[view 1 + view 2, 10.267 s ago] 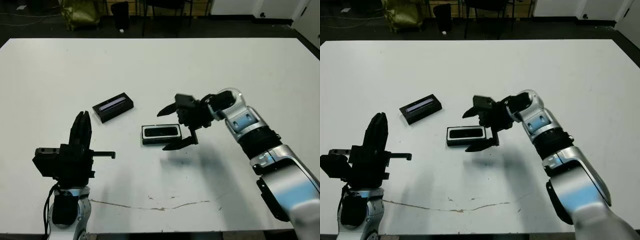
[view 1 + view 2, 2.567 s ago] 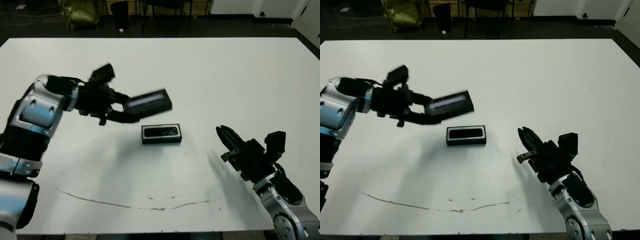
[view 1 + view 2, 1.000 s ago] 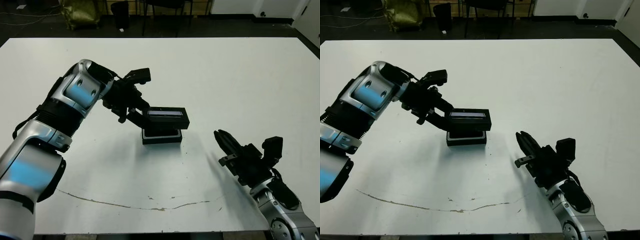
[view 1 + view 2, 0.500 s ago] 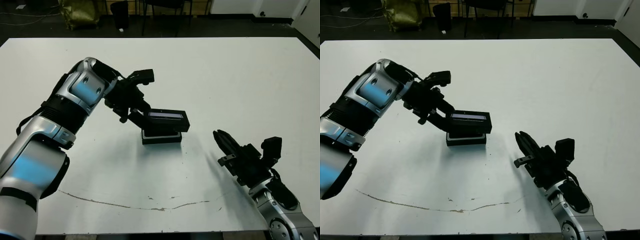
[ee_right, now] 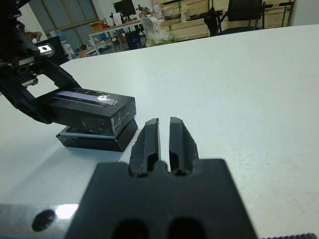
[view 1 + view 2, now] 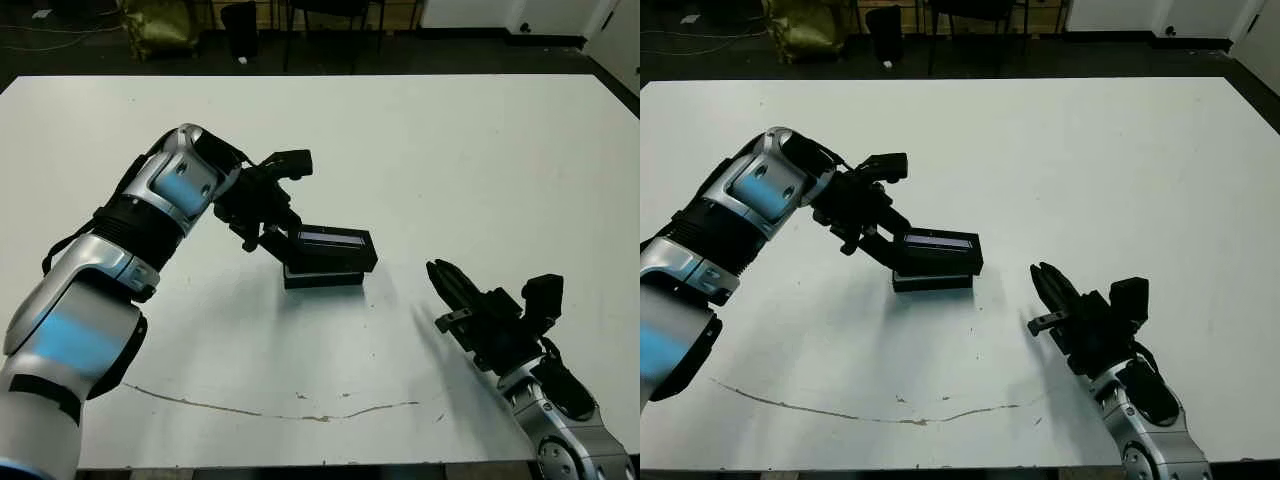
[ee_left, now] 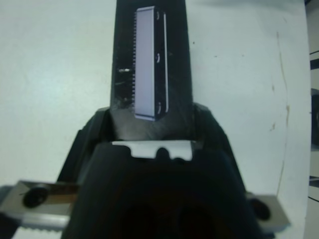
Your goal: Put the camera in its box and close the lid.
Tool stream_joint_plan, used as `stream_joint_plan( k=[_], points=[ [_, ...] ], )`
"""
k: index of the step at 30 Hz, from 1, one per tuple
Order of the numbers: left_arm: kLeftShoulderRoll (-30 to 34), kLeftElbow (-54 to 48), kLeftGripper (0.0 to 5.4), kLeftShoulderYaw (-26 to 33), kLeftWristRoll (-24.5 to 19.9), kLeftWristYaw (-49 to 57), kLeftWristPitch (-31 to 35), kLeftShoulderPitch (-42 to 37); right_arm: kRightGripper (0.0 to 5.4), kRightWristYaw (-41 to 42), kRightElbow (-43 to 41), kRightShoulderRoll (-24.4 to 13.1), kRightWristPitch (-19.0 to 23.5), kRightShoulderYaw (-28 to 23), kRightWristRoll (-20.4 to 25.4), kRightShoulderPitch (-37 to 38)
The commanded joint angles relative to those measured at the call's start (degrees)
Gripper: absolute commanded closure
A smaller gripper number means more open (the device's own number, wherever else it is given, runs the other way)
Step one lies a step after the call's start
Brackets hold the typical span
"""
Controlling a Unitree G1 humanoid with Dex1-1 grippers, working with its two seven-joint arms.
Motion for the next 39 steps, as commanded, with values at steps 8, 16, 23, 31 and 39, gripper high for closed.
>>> stream_joint_plan(
  k=[8, 16, 23, 31, 39],
  points=[
    [-0.5, -0.4, 3.14, -1.4, 1.9, 0.4, -1.4, 1.3, 5.40, -0.1, 0.7, 0.0, -0.1, 0.4, -0.7, 0.9],
    [-0.5, -1.6, 3.14, -2.4, 3.0, 1.7, -1.2, 1.8, 5.40, -0.6, 0.3, 0.0, 1.0, 0.3, -0.2, 1.1],
    [-0.6, -0.3, 3.14, -2.4, 3.1, 2.1, -1.2, 1.8, 5.40, -0.1, 0.9, 0.1, -0.4, 0.4, -0.6, 1.1],
    [-0.1, 0.2, 3.14, -2.7, 3.7, 3.0, -5.1, 2.8, 5.40, 0.5, 1.5, 0.3, -0.5, 0.3, 0.1, 1.0],
    [0.0, -0.2, 3.14, -1.5, 4.6, 6.2, -4.6, 3.4, 5.40, 0.4, 1.6, 0.3, -0.5, 0.3, 0.0, 0.9]
  ],
)
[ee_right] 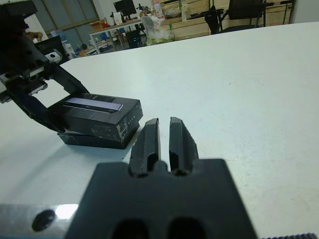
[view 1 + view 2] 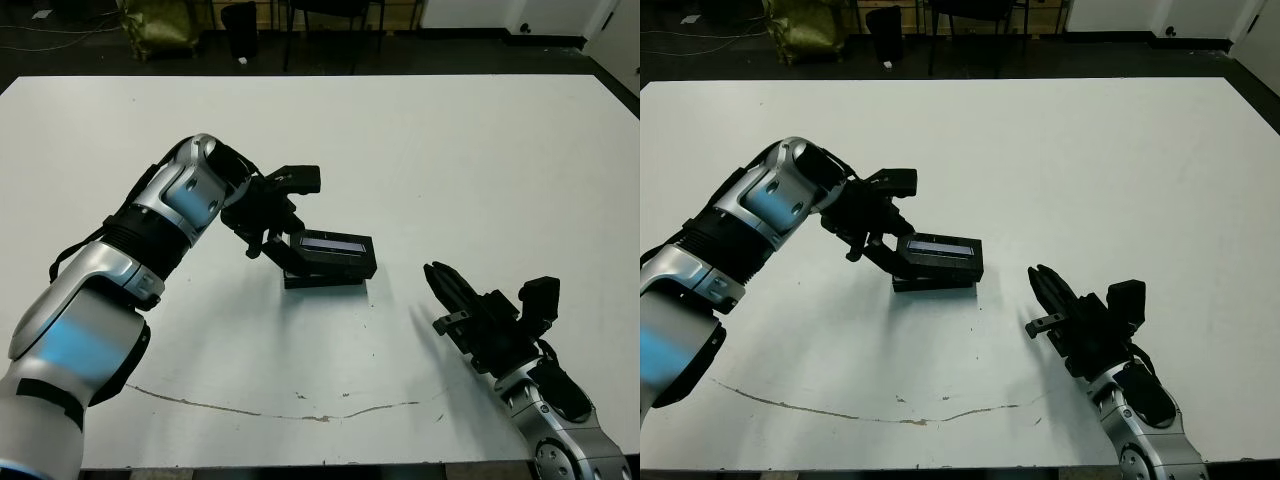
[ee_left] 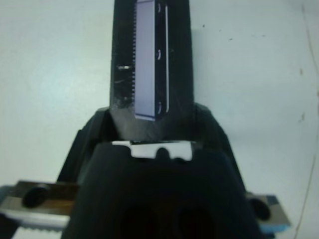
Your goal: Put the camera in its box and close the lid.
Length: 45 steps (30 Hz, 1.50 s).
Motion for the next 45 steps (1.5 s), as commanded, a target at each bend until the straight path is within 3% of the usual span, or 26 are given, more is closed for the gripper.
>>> stream_joint_plan(
  k=[1, 29, 45],
  points=[
    [0.5, 0.7, 3.14, 0.3, 1.3, 1.3, 1.6, 0.7, 5.40, 0.1, 0.9, 0.0, 0.3, -0.2, 0.4, 0.7],
    [1.1, 3.0, 3.14, -1.0, 4.3, 0.1, -2.4, 0.5, 5.40, -0.8, -0.4, -0.3, 1.9, -0.1, 0.5, 0.9],
    [-1.2, 3.7, 3.14, 2.2, 0.7, -1.9, 5.1, 0.0, 5.40, -0.7, 0.0, -0.1, 1.7, -0.1, 1.3, 0.8]
  ],
)
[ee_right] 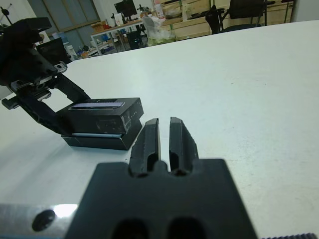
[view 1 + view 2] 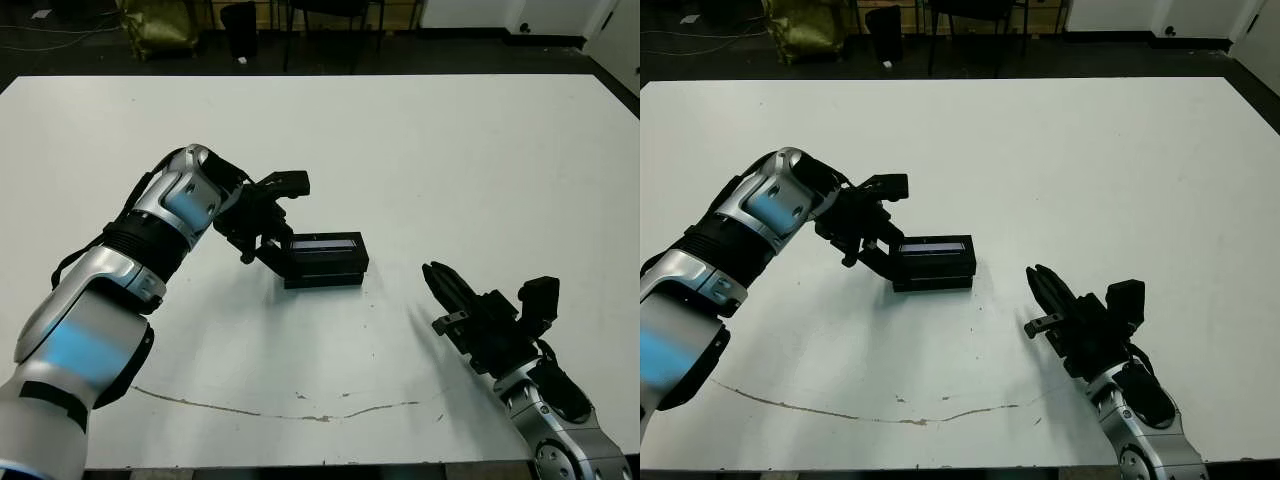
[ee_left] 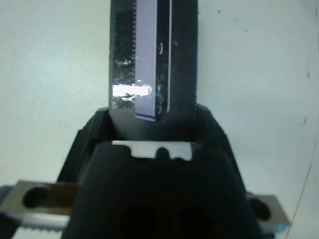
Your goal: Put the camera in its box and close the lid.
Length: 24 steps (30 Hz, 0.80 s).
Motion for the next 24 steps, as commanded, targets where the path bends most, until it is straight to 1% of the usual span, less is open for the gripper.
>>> stream_joint_plan(
  k=[1, 3, 11, 16, 18, 24],
  points=[
    [0.1, -0.7, 3.14, -0.1, 0.1, -0.5, 1.3, 0.0, 5.40, 0.2, 1.1, 0.0, 0.6, -0.3, 0.3, 0.7],
    [0.3, -2.1, 3.14, -0.5, 0.6, -0.4, 2.2, 0.1, 5.40, 0.4, 1.3, 0.0, 0.0, -0.2, 0.1, 0.7],
    [1.0, -5.5, 3.14, -1.5, 0.7, -0.7, 4.2, 0.8, 5.40, -0.3, 0.9, 0.1, 0.6, 0.0, -0.1, 0.8],
    [1.5, -7.1, 3.14, -2.2, 1.0, -0.8, 3.7, 1.1, 5.40, 0.2, 1.4, 0.0, 0.2, -0.1, 0.1, 0.6],
    [1.8, -7.3, 3.14, -2.2, 0.9, -0.9, 2.6, 1.4, 5.40, 0.3, 1.5, 0.1, -0.2, 0.0, -0.1, 0.6],
    [2.3, -6.3, 3.14, -2.7, 0.7, -1.9, 2.5, 1.5, 5.40, 0.1, 1.4, 0.1, -0.1, 0.0, -0.2, 0.8]
  ],
)
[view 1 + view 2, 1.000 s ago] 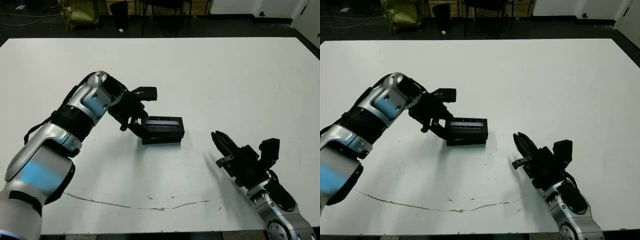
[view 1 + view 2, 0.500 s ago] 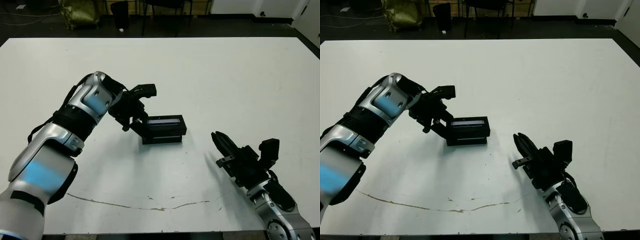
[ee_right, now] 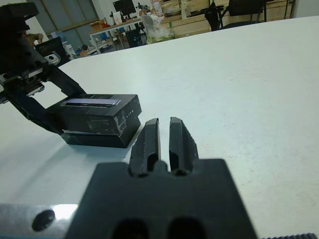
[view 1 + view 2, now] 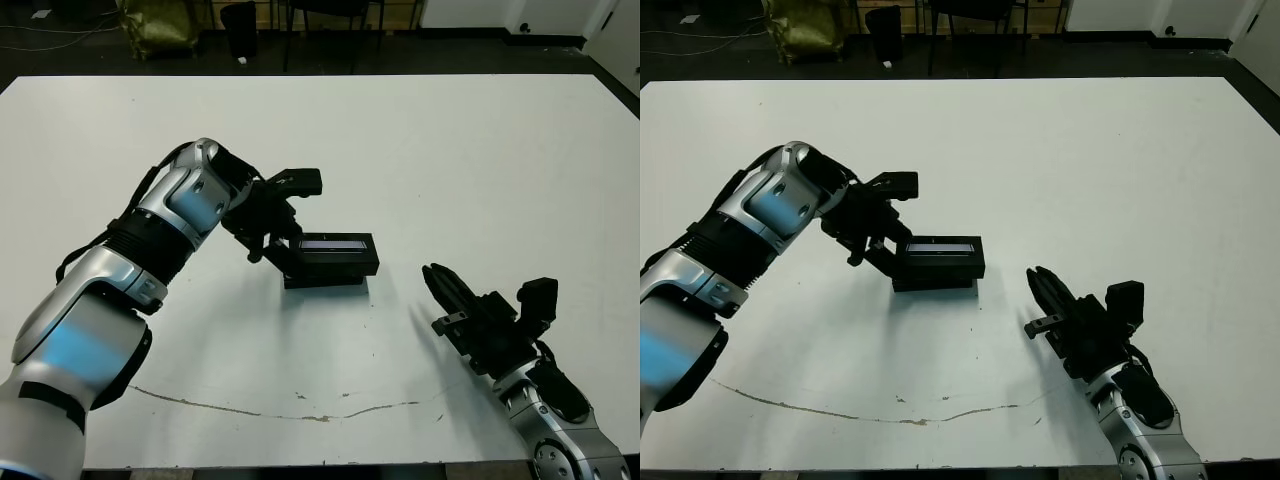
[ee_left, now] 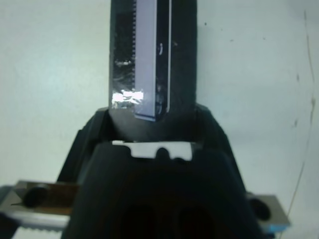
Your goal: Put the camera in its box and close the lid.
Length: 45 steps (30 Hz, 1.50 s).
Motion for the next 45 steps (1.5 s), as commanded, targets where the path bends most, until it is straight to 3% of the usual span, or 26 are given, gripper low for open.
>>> stream_joint_plan(
  k=[1, 19, 25, 45],
  points=[
    [0.8, 1.0, 3.14, -0.8, 0.5, -0.5, -0.4, 1.3, 5.40, 0.2, 0.6, 0.0, -0.1, 0.0, -0.2, 0.8],
    [0.9, 1.3, 3.14, -2.3, 2.8, 2.5, -2.0, 1.9, 5.40, 0.8, 1.3, 0.2, -1.0, 0.1, -0.5, 0.8],
    [1.1, 1.1, 3.14, -2.6, 2.9, 2.0, -3.1, 2.2, 5.40, -0.2, 0.3, 0.2, 0.4, 0.2, -0.1, 1.0],
    [1.4, -1.4, 3.15, -3.9, 2.6, 0.9, 0.1, 5.2, 5.40, 0.2, 0.8, 0.5, -0.7, 0.2, 0.1, 1.2]
  ],
)
